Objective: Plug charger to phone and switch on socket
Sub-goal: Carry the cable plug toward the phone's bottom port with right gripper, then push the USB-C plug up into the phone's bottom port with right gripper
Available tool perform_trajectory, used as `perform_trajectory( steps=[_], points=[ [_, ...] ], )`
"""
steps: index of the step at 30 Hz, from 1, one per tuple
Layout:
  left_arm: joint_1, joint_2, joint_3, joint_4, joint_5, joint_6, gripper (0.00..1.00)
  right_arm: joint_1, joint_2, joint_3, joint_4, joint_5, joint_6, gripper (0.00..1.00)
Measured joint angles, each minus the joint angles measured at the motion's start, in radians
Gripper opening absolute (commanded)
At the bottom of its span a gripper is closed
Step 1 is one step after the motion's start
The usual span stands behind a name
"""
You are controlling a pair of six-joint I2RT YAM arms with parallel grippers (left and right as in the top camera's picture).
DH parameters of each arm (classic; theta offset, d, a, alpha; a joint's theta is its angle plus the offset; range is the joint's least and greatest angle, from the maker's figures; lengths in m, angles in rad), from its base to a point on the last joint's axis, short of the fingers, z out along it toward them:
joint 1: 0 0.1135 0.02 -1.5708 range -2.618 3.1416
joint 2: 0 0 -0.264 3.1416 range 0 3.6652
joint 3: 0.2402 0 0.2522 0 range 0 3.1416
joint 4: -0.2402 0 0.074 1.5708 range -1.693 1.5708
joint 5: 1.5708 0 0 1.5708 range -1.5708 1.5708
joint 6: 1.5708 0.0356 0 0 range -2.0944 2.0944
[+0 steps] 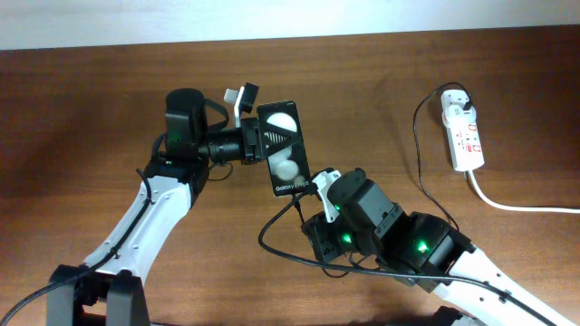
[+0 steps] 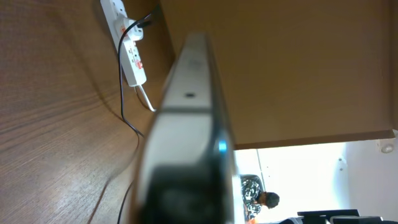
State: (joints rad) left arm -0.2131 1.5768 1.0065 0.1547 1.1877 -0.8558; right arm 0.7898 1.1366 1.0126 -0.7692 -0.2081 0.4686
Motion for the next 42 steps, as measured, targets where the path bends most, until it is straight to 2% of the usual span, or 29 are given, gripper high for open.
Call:
perform_trajectory(
  steps=[19,29,42],
  points=[
    [0.0,0.0,0.0,0.0,0.017,0.0,0.0,0.0,-0.025,0.0,-0.005,-0.007,0.026,0.04],
    [0.017,0.0,0.0,0.0,0.018,0.0,0.0,0.047,-0.025,0.0,-0.004,-0.009,0.032,0.04],
    [0.017,0.0,0.0,0.0,0.018,0.0,0.0,0.047,-0.025,0.0,0.011,0.066,0.061,0.04]
  ],
)
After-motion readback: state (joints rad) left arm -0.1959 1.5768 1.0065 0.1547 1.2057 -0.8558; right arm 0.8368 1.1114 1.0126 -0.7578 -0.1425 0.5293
